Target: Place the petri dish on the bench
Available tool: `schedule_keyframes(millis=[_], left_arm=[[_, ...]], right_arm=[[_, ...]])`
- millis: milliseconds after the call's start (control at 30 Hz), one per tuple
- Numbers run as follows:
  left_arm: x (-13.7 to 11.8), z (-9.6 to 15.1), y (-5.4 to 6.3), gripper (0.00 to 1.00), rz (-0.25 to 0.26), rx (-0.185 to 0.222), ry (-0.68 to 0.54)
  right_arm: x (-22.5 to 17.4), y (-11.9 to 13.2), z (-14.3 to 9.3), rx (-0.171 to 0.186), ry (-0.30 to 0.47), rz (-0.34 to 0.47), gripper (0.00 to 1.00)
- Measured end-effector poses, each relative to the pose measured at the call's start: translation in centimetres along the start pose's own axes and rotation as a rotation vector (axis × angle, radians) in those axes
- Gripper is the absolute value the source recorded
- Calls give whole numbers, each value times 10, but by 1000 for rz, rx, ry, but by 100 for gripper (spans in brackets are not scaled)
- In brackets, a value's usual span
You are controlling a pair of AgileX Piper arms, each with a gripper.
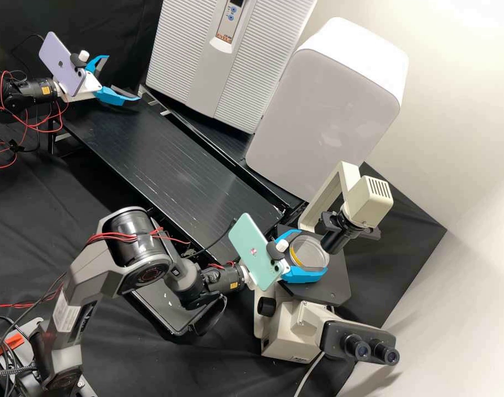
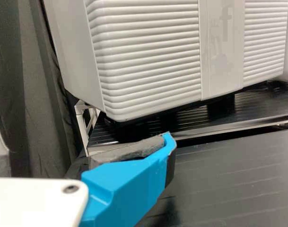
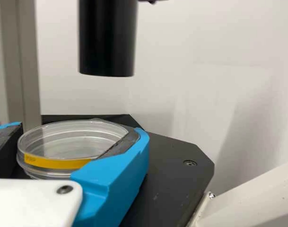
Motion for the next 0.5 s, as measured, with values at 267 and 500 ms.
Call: schedule_keyframes(millis=[267, 500], left_arm=[[0, 0, 0, 100, 0, 0, 0], [0, 0, 0, 100, 0, 0, 0]], right_arm=[[-37, -1, -12, 56, 90, -67, 0], [-72, -19, -36, 49, 229, -177, 0]])
